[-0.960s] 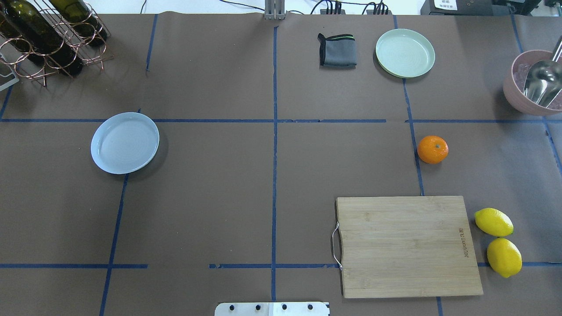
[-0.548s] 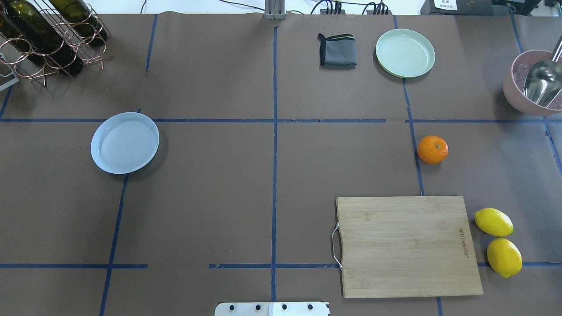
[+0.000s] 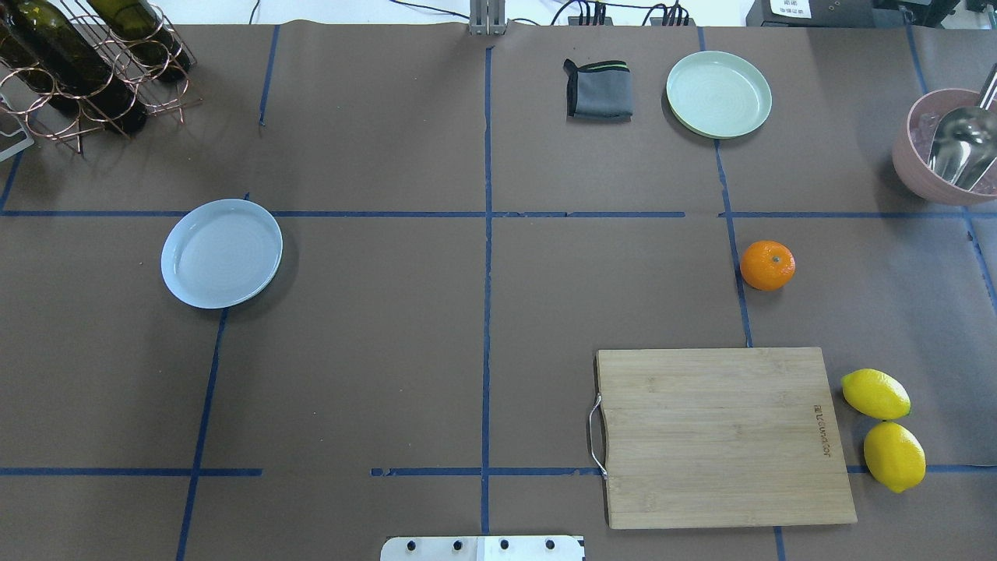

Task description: Pick orange to plate

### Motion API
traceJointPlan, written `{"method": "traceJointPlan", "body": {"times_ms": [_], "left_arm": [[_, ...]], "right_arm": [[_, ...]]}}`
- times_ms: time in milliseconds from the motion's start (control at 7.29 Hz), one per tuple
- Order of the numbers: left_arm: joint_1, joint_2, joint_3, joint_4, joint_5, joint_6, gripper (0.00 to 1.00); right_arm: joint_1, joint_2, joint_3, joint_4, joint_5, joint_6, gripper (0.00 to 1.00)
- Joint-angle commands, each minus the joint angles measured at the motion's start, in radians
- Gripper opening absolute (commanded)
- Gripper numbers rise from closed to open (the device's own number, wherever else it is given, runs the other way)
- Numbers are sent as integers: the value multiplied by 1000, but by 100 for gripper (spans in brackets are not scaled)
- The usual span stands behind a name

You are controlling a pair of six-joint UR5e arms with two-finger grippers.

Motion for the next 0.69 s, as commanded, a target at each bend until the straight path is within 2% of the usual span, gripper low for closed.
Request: {"method": "traceJointPlan", "body": {"times_ms": [0, 274, 411, 548], "left_arm": [[257, -22, 63, -162, 210, -443, 64], [411, -103, 138, -192, 336, -601, 63], [454, -143, 181, -193, 371, -626, 63], [470, -148, 201, -196, 372, -629, 58]], "right_arm": [[0, 0, -1, 0, 2, 2, 100], [0, -2, -3, 0, 2, 3, 100], [0, 0, -4, 0, 2, 3, 100], [0, 0, -4, 0, 2, 3, 100]]}}
